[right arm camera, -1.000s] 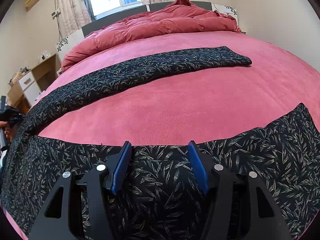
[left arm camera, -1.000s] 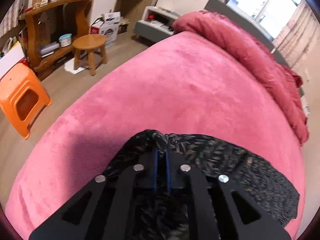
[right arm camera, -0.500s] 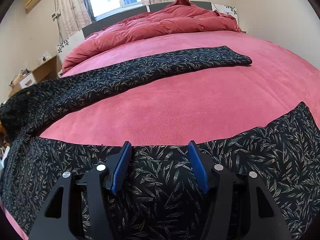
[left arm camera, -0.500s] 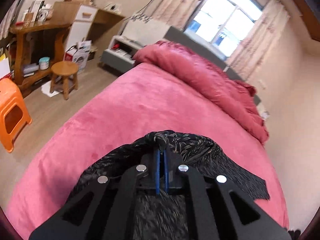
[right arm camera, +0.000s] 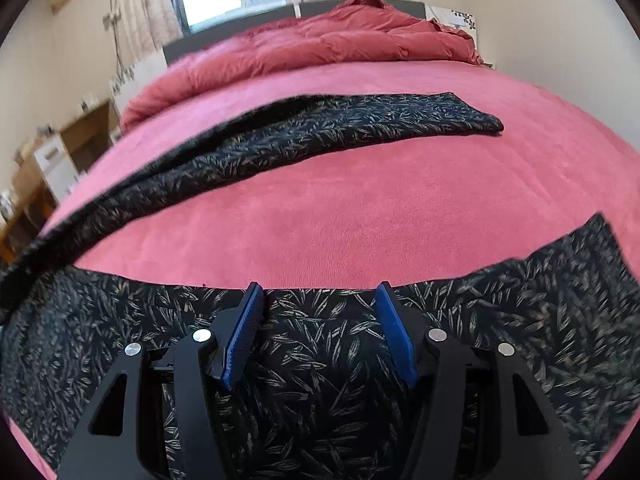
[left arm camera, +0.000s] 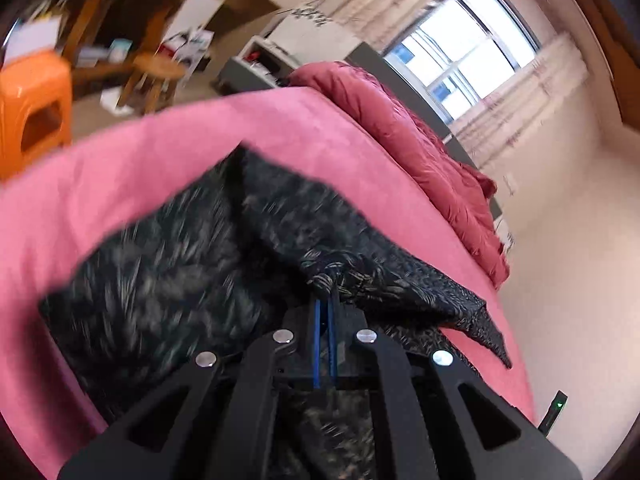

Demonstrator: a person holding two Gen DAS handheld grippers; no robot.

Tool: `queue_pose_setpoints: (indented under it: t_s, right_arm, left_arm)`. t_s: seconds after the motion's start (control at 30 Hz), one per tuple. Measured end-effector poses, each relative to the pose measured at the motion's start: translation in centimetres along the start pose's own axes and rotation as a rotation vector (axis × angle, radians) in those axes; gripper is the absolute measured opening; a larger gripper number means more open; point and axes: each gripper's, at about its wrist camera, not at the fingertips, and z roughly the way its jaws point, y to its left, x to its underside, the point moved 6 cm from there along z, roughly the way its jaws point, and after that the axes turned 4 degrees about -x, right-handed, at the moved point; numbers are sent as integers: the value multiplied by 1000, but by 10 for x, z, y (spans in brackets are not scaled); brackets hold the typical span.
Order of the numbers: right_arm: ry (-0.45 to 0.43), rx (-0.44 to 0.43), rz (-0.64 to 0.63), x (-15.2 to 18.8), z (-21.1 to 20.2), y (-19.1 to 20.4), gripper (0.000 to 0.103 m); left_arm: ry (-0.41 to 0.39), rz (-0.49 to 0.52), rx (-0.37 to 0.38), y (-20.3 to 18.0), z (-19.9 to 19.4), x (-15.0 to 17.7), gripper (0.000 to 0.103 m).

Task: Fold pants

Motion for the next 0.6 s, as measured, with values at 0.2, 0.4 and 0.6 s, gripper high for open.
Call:
queue_pose_setpoints:
  t_s: [0.2,0.4,0.6]
  right_arm:
    - [64,-188,91,-71,18,37,58]
    - [138,-271,322,-140,89,58,54]
    - [219,-274,506,-159,157,68,39]
  left_arm:
    - [-15,-39,57,6,9,5,2]
    - [-3,-61,78,14,15,6,2]
    - [-1,-69,97,17,14,4,2]
